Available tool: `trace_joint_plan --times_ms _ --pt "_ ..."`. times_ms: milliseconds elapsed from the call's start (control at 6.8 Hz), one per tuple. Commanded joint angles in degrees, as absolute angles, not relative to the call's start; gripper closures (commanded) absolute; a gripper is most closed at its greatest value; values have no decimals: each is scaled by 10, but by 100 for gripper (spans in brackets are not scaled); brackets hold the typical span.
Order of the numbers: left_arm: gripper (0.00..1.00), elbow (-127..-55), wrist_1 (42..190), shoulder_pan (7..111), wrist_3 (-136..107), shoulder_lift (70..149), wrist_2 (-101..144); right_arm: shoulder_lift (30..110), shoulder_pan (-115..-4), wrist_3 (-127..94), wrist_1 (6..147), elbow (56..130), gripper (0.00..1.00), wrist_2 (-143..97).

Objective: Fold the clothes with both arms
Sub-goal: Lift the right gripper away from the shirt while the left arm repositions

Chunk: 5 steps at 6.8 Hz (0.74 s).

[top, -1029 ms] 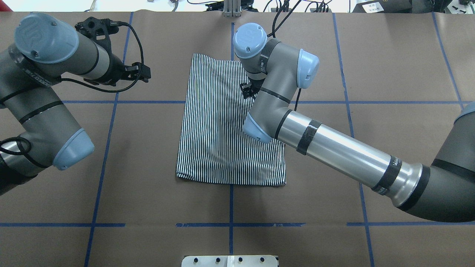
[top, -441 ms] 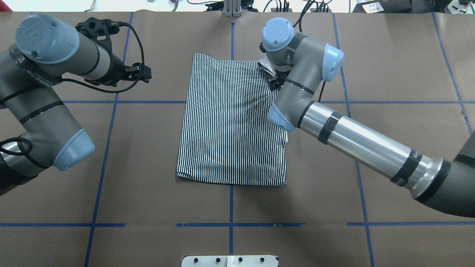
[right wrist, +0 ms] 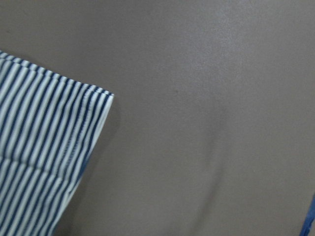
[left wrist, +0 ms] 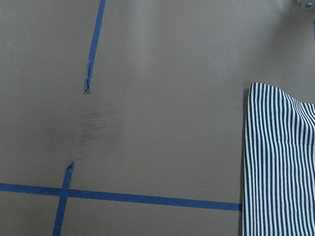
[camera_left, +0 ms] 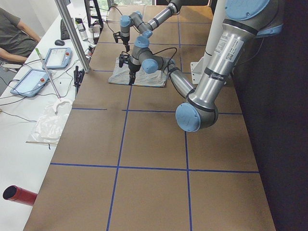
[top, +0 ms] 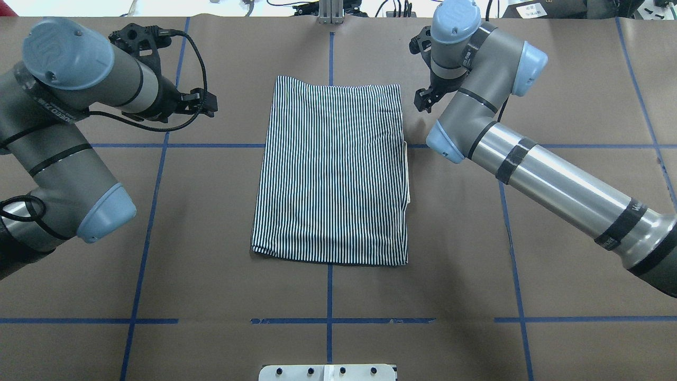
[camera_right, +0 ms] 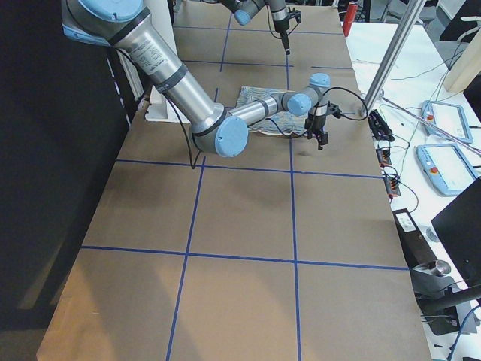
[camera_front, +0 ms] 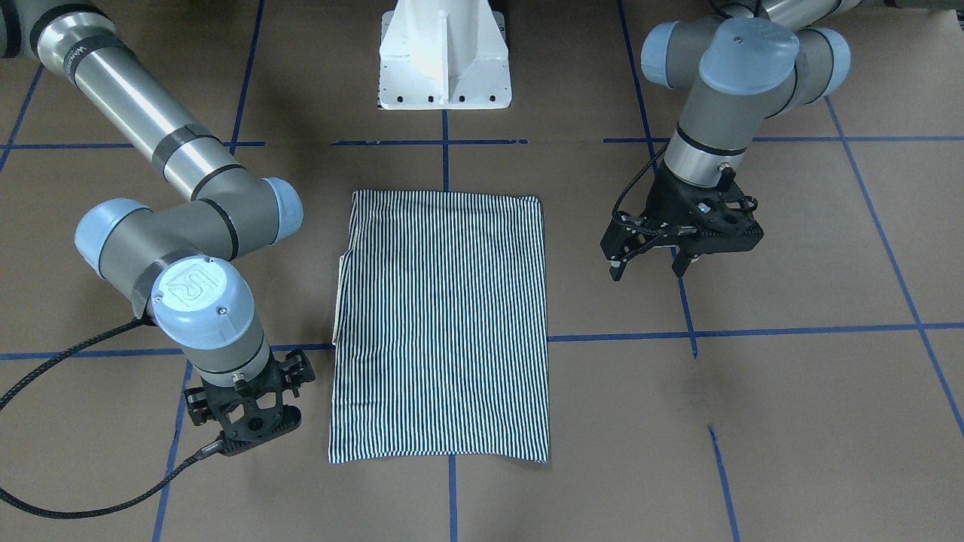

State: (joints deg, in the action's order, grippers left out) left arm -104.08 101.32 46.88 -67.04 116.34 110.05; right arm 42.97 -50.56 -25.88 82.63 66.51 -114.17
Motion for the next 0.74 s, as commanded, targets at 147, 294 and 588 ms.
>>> trace_joint_plan --times_ms 147,294,588 --pt "0 -1105 1006 414 -883 1146 1142 482 -509 -345 940 852 0 -1214" --pt "0 -1112 956 337 -956 1145 1053 512 -504 -388 940 905 0 -1229" --pt "0 -1101 916 237 -1069 1166 994 559 -473 -478 933 985 0 -1230"
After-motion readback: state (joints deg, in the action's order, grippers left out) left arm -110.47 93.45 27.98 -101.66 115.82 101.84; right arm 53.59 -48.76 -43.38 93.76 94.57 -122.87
